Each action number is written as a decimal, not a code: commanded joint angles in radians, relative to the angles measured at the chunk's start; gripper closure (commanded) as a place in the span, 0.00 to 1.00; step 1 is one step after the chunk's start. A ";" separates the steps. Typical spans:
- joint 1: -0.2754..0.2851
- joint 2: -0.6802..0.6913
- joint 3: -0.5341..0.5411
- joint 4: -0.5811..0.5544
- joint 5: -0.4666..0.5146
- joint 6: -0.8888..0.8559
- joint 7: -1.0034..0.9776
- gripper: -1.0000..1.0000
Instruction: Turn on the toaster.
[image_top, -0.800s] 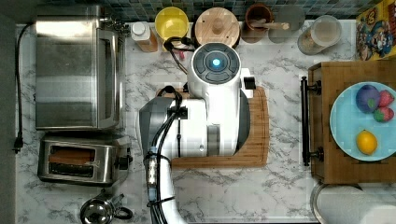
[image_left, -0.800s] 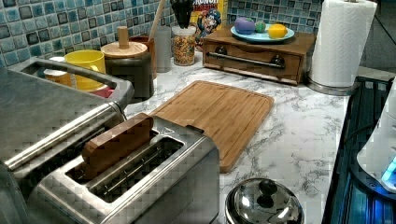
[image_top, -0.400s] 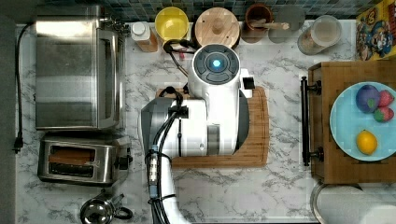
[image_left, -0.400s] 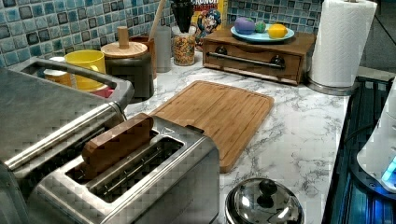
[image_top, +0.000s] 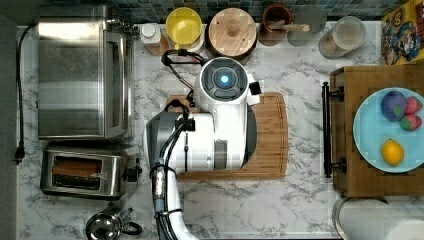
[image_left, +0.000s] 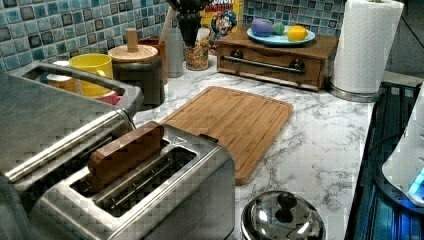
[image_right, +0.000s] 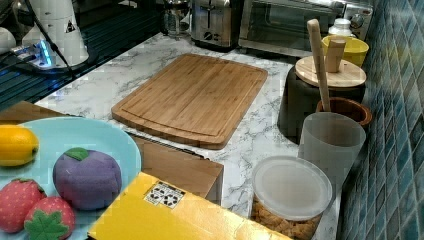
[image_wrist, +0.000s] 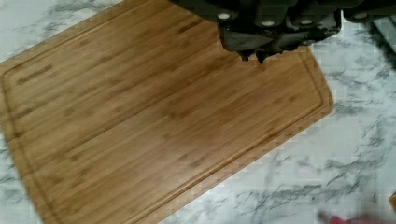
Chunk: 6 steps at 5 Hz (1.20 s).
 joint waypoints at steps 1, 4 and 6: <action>0.058 -0.121 0.091 -0.121 0.073 0.045 -0.094 1.00; 0.107 -0.207 0.198 -0.235 0.113 0.097 -0.163 1.00; 0.119 -0.168 0.278 -0.273 0.101 0.080 -0.135 1.00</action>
